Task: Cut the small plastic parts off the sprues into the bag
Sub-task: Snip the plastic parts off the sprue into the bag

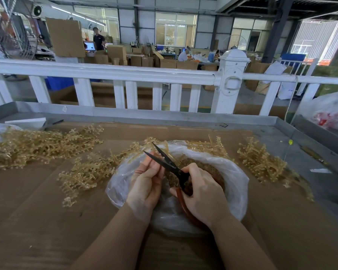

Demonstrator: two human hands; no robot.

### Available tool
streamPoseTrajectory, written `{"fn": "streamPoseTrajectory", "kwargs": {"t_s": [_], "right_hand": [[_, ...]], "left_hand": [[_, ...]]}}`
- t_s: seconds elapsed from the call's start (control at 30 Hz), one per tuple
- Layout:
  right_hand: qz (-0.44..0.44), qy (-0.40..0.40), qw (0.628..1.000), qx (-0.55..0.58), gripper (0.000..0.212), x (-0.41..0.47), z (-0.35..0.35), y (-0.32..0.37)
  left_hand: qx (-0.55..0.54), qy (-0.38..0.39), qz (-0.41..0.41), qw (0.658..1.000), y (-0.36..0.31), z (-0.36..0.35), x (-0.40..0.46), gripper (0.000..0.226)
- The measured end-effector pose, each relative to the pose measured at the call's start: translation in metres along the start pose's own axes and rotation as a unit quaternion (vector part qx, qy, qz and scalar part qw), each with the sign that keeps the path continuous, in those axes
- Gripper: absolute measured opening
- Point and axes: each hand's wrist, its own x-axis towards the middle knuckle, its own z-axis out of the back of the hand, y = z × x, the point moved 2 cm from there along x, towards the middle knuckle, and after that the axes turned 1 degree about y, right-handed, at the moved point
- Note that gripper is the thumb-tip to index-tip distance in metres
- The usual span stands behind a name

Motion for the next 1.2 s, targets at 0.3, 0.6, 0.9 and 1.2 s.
{"fn": "streamPoseTrajectory", "kwargs": {"t_s": [0.3,0.6,0.9,1.2], "right_hand": [[-0.014,-0.006,1.000,0.004,0.043,0.0004,0.0016,0.0002],[-0.018,0.000,1.000,0.001,0.042,0.0017,0.0008,-0.0001],[-0.011,0.001,1.000,-0.014,0.043,0.0021,0.0000,-0.0003],[-0.007,-0.012,1.000,-0.028,0.044,0.0008,0.0028,0.0006]], "left_hand": [[0.050,0.017,-0.017,0.998,0.0019,-0.0003,-0.0022,0.035],[0.049,0.006,-0.042,0.998,0.0018,-0.0030,-0.0048,0.032],[0.052,-0.003,-0.059,0.997,0.0013,-0.0017,-0.0033,0.032],[0.068,-0.011,-0.056,0.996,0.0012,-0.0037,-0.0056,0.032]]}}
